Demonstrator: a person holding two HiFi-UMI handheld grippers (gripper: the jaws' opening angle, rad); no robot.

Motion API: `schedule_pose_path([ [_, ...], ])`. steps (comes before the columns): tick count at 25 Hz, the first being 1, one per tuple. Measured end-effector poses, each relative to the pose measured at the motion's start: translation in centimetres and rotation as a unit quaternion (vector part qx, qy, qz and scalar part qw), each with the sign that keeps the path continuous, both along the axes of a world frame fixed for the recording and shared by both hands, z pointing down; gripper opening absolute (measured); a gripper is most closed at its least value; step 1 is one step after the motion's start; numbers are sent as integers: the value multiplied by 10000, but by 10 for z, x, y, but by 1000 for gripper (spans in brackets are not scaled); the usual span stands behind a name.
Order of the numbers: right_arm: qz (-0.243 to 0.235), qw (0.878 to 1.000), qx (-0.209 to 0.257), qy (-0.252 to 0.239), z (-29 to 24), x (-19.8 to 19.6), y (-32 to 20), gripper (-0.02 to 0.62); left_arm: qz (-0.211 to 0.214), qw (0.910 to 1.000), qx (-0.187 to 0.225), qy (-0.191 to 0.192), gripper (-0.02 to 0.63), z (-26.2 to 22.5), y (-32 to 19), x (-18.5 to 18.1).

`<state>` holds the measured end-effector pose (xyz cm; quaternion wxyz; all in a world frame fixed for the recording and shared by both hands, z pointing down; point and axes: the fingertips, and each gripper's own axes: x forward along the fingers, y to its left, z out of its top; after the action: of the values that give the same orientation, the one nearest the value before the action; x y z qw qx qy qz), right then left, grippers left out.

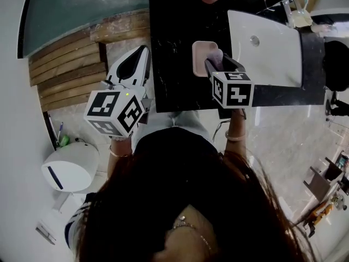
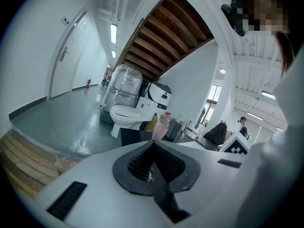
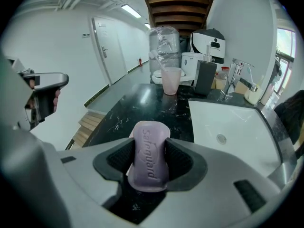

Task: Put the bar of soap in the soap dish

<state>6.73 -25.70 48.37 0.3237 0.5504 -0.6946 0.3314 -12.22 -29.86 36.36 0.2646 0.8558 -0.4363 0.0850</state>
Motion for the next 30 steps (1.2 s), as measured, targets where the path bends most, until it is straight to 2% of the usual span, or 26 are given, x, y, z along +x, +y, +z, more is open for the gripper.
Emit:
schedule_pose_path([
  [11, -63, 9999, -74, -82, 12, -9, -17, 206, -279, 9996, -40, -95, -5, 3, 5, -23],
  [30, -162, 9989, -444, -35, 37, -18, -22, 206, -569, 9980, -144, -221, -5, 9, 18, -40],
])
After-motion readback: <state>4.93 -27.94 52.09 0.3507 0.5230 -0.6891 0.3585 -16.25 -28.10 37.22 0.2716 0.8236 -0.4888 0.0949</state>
